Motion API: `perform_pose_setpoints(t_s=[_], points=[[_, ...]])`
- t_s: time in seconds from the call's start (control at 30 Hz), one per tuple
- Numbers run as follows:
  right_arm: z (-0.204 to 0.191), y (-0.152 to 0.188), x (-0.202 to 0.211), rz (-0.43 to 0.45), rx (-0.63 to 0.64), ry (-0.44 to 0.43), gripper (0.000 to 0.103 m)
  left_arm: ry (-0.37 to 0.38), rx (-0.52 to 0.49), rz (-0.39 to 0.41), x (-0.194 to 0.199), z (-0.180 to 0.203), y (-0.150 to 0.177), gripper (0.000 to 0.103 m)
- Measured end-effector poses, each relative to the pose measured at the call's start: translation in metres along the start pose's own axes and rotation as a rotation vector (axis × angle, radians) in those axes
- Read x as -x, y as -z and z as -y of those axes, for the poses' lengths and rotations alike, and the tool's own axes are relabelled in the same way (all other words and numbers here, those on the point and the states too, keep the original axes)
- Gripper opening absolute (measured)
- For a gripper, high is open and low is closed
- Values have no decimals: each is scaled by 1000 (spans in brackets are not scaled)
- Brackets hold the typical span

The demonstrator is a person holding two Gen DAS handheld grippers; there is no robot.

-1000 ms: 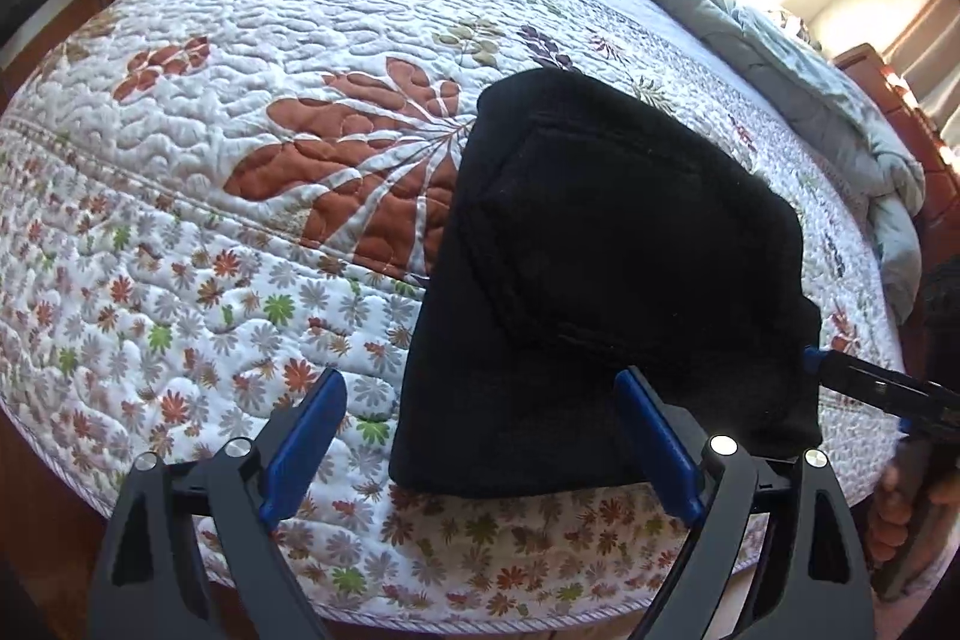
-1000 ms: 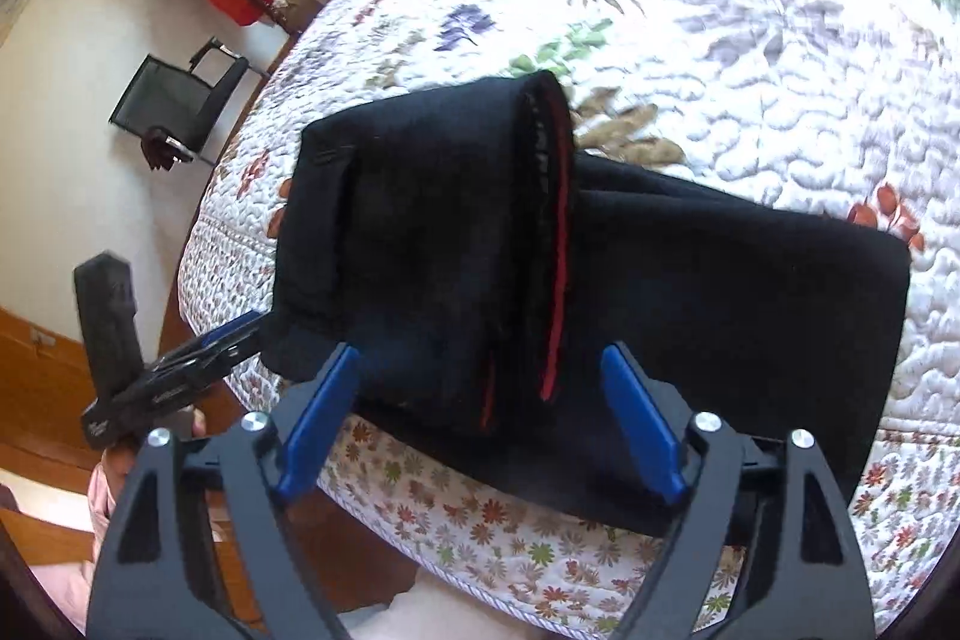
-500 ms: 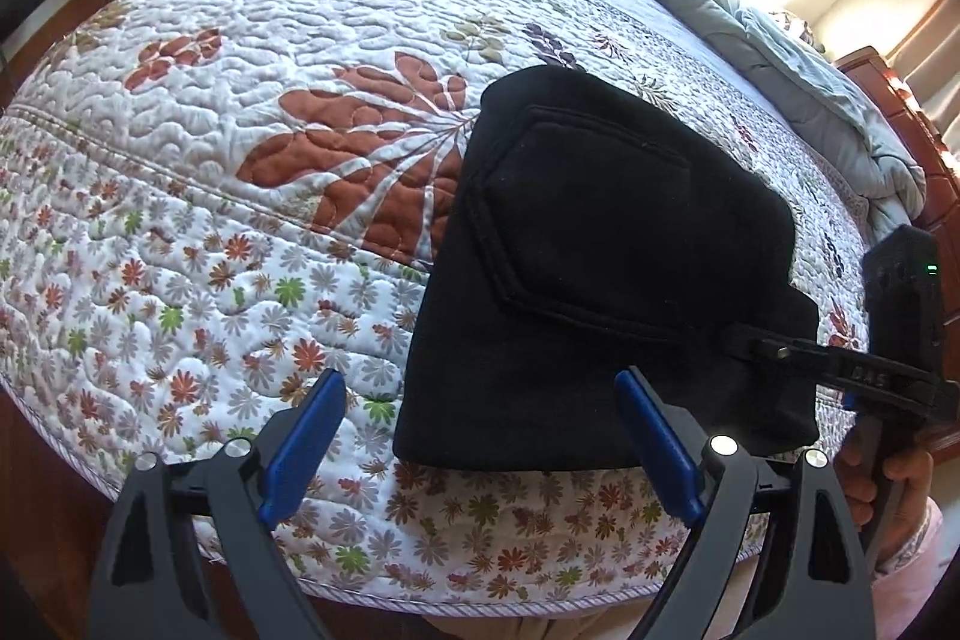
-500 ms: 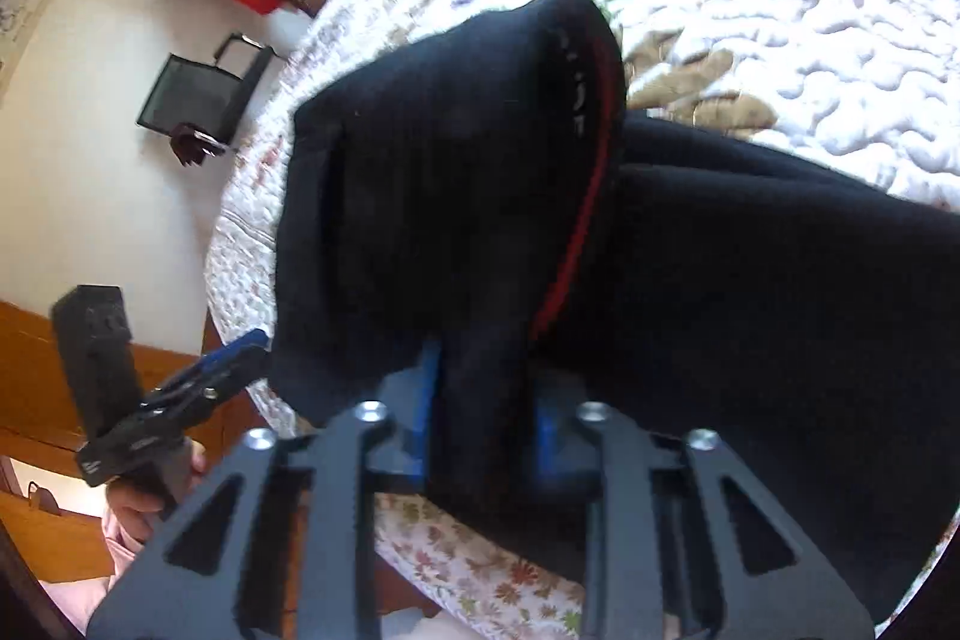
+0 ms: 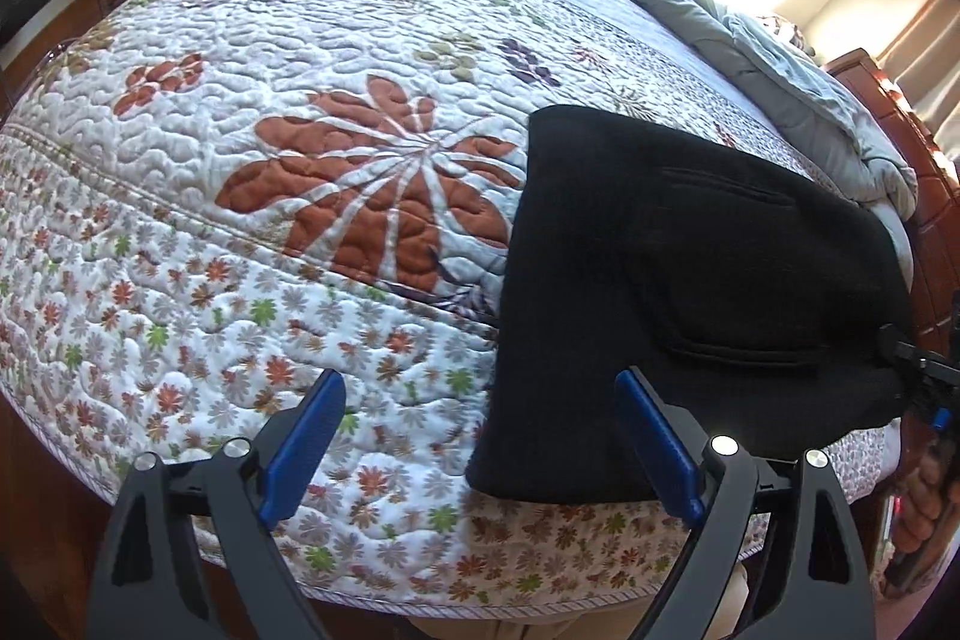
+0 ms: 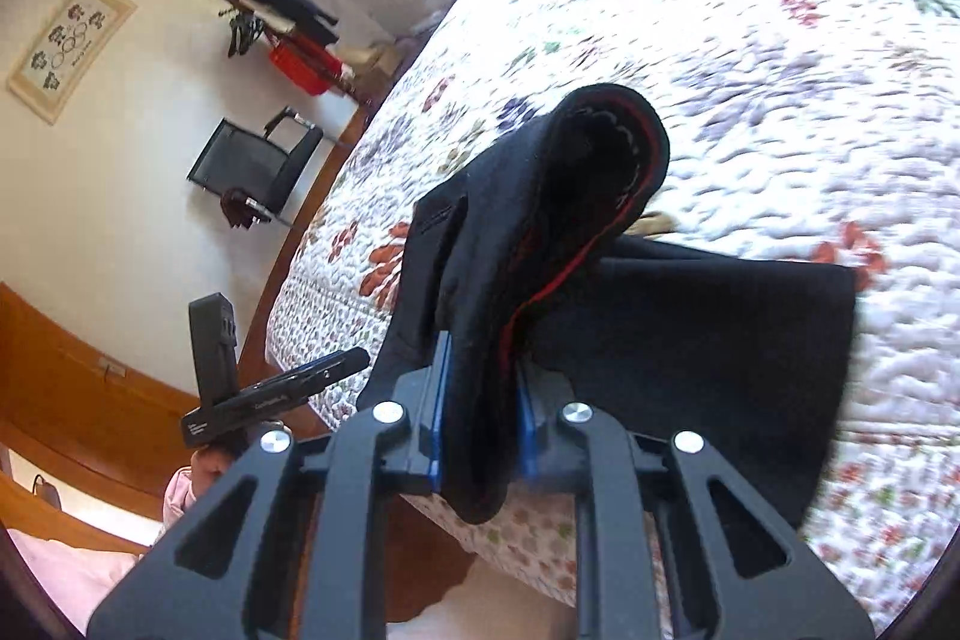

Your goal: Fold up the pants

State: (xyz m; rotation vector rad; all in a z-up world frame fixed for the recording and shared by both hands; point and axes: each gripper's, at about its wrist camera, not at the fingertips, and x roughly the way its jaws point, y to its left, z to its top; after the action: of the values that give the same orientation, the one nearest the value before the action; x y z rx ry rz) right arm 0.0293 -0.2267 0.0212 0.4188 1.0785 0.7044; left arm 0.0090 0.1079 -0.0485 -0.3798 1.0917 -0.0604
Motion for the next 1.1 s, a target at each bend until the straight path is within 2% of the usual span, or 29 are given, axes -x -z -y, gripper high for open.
perform_pose_setpoints(t_s=[0.2,0.33,0.47,0.57,0.63,0.7,0.77,0.9,1.0,1.07,1.1], points=[[40,13,40,41,-62,84,17,16,-31,-19,-10,16,4,91],[68,25,29,11,-131,138,17,23,-56,-35,-18,29,5,91],[97,43,-9,-92,-160,231,18,24,-76,-57,-29,41,2,91],[107,47,-15,-84,-177,227,21,28,-91,-74,-37,47,-1,91],[108,46,-14,-96,-170,225,31,26,-103,-90,-44,50,-6,91],[104,43,-9,-104,-143,217,34,25,-116,-98,-48,52,-11,91],[99,37,3,-78,-123,194,42,30,-122,-104,-53,51,-20,91],[104,15,17,-19,-128,190,52,87,-109,-135,-66,47,-44,91],[114,-4,14,-5,-154,161,52,139,-83,-175,-83,46,-62,91],[121,-12,7,-8,-173,131,41,181,-62,-201,-95,48,-72,91],[124,-18,2,-9,-179,100,26,207,-55,-211,-99,50,-75,91]])
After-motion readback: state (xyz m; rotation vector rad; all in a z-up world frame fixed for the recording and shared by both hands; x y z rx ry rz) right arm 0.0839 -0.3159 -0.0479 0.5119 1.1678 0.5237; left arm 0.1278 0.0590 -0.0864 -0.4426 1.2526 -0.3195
